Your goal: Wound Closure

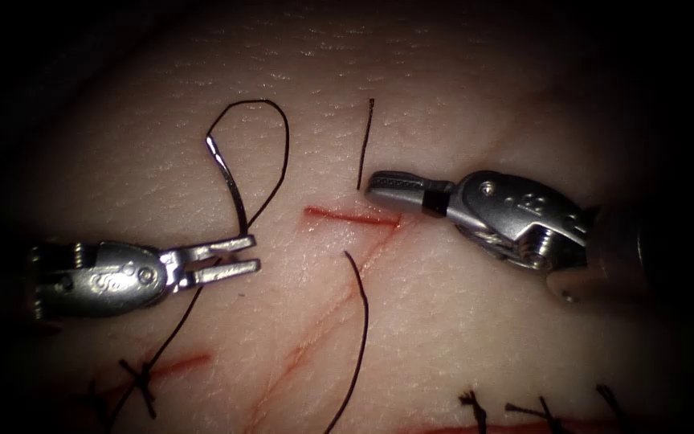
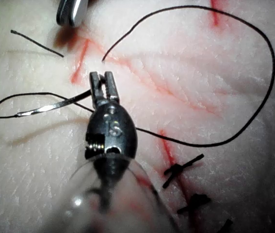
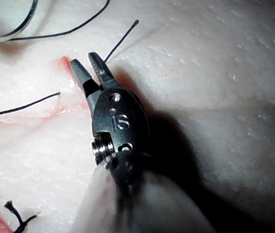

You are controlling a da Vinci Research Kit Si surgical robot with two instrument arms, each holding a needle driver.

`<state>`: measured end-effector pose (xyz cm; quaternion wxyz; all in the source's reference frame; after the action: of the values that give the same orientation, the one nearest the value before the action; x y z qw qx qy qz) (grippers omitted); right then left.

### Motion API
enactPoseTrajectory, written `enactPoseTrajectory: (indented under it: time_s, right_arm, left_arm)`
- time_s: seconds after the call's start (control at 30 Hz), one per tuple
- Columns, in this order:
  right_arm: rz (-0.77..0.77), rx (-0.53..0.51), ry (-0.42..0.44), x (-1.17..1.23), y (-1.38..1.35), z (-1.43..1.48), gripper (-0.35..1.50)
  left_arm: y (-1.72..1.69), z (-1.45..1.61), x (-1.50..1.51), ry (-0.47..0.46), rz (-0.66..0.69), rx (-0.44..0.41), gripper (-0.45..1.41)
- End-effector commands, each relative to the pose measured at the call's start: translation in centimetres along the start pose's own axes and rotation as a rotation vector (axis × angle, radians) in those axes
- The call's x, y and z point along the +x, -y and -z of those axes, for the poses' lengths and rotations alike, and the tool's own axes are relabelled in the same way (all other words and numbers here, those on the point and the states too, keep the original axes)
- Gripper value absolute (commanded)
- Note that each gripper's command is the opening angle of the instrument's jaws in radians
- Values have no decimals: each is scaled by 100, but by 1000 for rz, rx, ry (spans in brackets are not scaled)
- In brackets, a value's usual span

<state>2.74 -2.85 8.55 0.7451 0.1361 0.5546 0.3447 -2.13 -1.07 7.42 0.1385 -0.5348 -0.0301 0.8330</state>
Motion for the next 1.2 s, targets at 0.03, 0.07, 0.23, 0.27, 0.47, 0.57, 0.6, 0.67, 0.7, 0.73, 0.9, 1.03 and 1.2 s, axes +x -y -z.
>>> enactPoseTrajectory:
  time_s: [0.03,0.07,0.23,0.27,0.47,0.57,0.6,0.67,0.7,0.73,0.9,1.03,1.2]
  right_arm:
    - [-47,0,0,-8,-1,-13,83]
    - [-92,-3,1,-9,-3,-15,103]
    - [-176,-21,-2,-20,-12,-26,123]
    - [-192,-27,0,-21,-13,-28,125]
    - [-269,-57,0,-23,-24,-43,128]
    - [-294,-86,4,-21,-31,-48,130]
    - [-300,-96,9,-20,-33,-49,130]
    - [-313,-113,21,-18,-36,-51,130]
    - [-319,-116,26,-18,-37,-51,130]
    - [-325,-119,34,-19,-38,-52,128]
    - [-356,-122,35,-22,-38,-54,121]
    - [-390,-125,37,-28,-38,-59,78]
    - [-386,-131,51,-31,-39,-60,-35]
  left_arm:
    - [-3,-10,-6,0,1,0,-45]
    - [-3,-11,-6,1,0,1,-45]
    - [-2,-7,-7,-1,0,-4,-45]
    - [-2,-6,-7,0,-1,-2,-45]
    - [-2,2,-10,4,-3,1,-45]
    - [-3,4,-10,5,2,2,-45]
    - [-3,4,-10,5,2,2,-45]
    - [-4,4,-10,5,3,2,-45]
    - [-4,5,-10,5,3,2,-45]
    - [-5,5,-9,6,3,3,-45]
    - [-6,4,-9,6,3,3,-45]
    - [-6,4,-9,6,3,4,-45]
    - [-8,5,-8,6,3,4,-45]
